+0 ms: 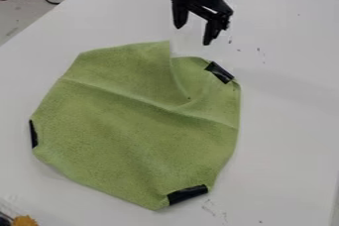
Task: The robot folds the cloth from the top right to the bottom left
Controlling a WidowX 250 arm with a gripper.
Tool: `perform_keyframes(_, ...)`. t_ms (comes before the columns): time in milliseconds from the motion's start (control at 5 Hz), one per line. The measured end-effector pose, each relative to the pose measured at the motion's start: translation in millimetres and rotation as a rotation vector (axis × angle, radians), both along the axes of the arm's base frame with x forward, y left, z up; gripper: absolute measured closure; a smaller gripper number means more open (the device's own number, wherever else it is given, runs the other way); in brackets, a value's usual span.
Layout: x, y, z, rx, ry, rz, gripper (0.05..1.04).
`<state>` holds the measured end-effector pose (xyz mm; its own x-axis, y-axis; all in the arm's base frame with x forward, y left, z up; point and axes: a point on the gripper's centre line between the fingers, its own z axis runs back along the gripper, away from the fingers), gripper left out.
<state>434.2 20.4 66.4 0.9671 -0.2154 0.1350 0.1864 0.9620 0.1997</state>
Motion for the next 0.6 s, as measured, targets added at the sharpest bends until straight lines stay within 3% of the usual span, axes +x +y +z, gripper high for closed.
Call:
perform_keyframes(400,9.4,-46.4,-17.5,-0.081,0.027,-0.055,0.084)
perform_keyframes(600,-6.7,-47.8,-38.1,-0.096,0.072,-0.026,0.084)
